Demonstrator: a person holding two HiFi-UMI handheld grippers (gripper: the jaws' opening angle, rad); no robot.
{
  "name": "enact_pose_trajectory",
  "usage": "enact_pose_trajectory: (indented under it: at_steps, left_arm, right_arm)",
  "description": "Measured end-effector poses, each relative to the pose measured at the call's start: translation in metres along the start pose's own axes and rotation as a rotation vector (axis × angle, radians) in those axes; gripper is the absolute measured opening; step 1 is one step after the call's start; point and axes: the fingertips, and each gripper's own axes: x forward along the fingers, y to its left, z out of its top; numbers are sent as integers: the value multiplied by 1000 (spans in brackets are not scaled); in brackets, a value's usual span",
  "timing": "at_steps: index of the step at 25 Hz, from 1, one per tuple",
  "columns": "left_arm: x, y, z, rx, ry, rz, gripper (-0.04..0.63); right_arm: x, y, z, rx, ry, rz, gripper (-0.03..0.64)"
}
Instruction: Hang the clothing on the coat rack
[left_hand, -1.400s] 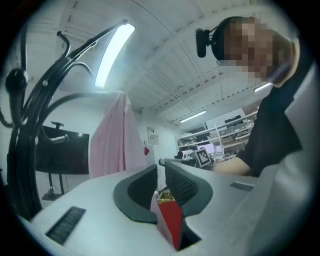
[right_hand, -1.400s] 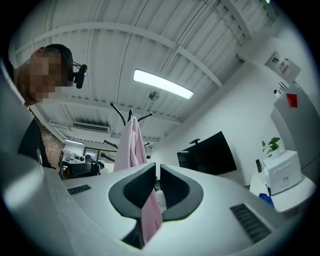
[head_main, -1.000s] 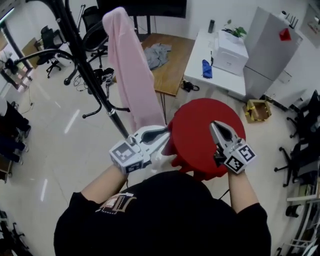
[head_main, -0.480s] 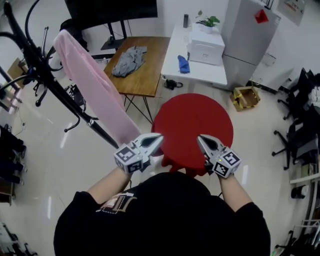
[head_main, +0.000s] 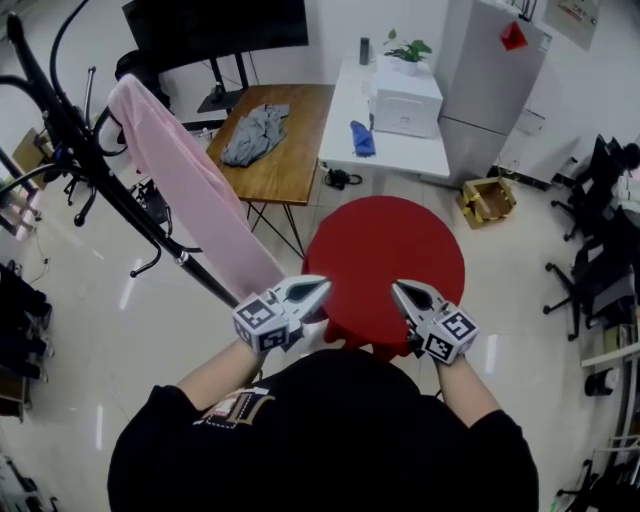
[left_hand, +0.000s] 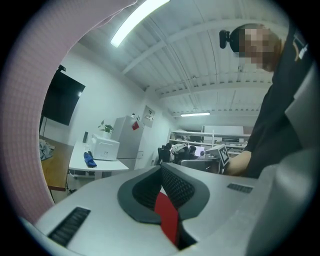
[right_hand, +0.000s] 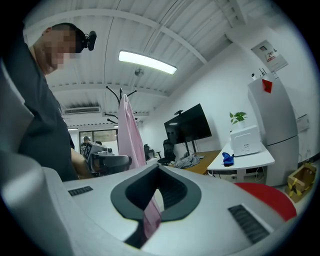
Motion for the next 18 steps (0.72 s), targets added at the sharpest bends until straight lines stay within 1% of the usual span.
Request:
enact_pose_trajectory:
  at_steps: [4,7,10,14,18]
  left_arm:
    - [-3,5,0,18,-17,-2,3]
    - [-3,2,4,21,-9,2,3]
    - [-4,1,4,32,-18,-3,3]
    - [-5,-1,5,26,-9,0,3]
    - [-4,-1,5,28,-9,-13,3]
  right_arm:
    - [2,0,2,-6,-1,6,0]
    - [2,-1,2,-12,0,8,0]
    - [2,2,6,-25,-1,8,0]
    - [2,2,4,-21,2,14,0]
    - [3,4,12,-42,2,3,0]
